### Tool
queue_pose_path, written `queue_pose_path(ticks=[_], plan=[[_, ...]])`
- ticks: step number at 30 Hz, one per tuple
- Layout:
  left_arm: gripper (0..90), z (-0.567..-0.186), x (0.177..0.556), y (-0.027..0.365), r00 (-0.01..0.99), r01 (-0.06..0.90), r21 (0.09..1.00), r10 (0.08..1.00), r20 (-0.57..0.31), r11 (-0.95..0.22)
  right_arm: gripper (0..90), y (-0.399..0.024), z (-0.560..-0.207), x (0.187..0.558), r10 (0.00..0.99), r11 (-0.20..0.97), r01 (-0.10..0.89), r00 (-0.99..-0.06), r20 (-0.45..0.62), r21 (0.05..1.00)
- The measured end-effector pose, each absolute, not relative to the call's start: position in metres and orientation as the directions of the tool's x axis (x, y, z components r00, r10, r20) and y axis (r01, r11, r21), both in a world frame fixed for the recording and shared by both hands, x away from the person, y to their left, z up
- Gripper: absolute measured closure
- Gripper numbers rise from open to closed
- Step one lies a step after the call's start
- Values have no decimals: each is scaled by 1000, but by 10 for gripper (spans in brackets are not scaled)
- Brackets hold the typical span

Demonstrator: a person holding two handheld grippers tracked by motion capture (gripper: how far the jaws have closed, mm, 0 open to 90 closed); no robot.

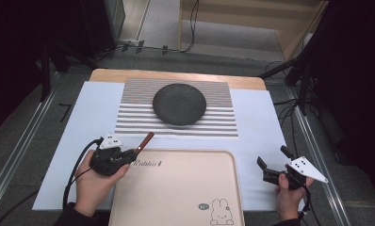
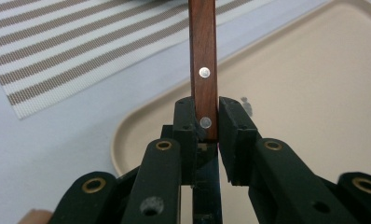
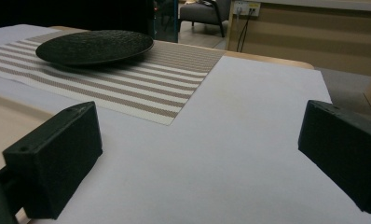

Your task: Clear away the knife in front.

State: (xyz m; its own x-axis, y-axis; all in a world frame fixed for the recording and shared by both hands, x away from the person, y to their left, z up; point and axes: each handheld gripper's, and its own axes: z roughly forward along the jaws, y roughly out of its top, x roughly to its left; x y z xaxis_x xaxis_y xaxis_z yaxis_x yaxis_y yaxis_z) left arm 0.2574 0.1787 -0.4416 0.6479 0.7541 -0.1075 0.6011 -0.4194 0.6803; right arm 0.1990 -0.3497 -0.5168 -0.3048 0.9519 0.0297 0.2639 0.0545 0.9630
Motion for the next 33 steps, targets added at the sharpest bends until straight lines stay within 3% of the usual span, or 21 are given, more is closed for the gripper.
queue_pose_path(ticks=[33], plan=[[774, -488, 202, 177, 571, 680, 665, 792, -217, -308, 0, -349, -517, 199, 952, 58, 263, -306, 26, 963]])
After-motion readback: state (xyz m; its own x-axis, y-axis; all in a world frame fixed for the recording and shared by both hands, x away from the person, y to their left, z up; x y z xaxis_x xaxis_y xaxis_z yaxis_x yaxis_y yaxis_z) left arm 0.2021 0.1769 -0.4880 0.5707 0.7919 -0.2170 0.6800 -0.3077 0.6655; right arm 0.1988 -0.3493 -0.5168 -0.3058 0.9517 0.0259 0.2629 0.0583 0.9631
